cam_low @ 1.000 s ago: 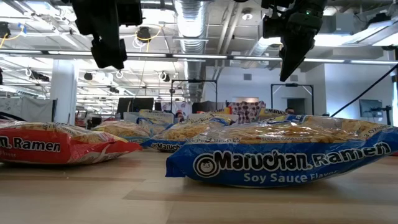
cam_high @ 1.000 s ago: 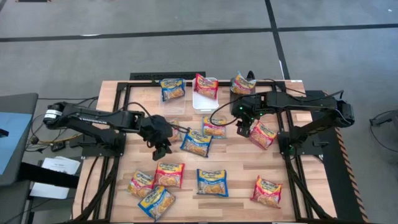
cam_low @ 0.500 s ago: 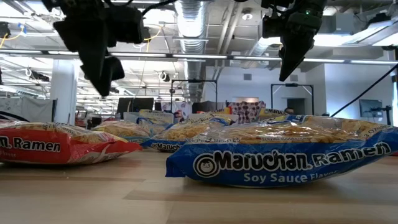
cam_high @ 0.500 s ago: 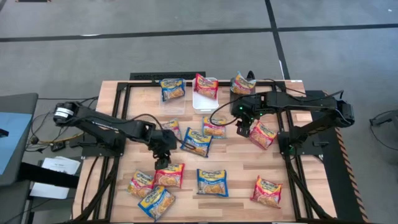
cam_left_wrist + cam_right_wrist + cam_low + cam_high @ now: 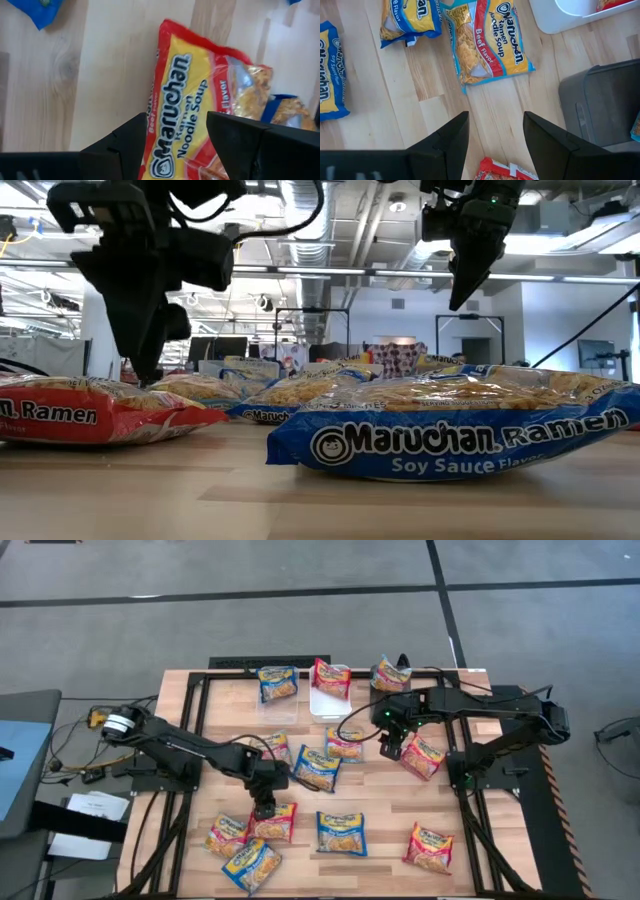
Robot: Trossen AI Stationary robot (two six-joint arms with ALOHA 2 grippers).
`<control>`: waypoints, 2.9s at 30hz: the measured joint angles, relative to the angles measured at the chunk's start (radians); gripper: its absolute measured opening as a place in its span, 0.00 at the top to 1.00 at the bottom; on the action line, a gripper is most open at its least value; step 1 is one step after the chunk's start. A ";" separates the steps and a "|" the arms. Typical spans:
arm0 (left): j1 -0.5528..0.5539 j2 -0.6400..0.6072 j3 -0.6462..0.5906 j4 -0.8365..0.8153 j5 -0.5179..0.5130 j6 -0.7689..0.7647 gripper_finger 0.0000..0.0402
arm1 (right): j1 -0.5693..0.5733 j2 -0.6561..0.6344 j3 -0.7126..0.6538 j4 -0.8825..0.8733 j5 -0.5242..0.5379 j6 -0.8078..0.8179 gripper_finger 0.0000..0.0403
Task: Sort Maruchan noodles
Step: Put the red noodle pack into the white bin
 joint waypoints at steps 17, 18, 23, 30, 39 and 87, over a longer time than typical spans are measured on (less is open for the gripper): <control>-0.034 0.104 0.001 0.052 0.029 -0.025 0.51 | 0.000 0.000 0.000 0.008 0.000 0.000 0.48; -0.034 0.104 0.001 0.053 0.029 -0.033 0.51 | 0.000 0.000 0.000 0.008 0.000 0.000 0.48; -0.034 0.104 0.001 0.054 0.019 -0.044 0.57 | 0.000 0.000 0.000 0.008 0.000 0.001 0.48; -0.033 0.104 0.001 0.070 0.009 -0.029 0.72 | 0.000 0.000 0.000 0.009 0.000 0.003 0.48; -0.032 0.104 0.001 0.073 -0.004 0.005 0.97 | 0.000 0.000 0.000 0.032 0.000 0.003 0.48; 0.159 0.089 0.454 -0.091 -0.340 0.547 1.00 | 0.166 0.061 -0.002 0.393 -0.108 0.157 0.48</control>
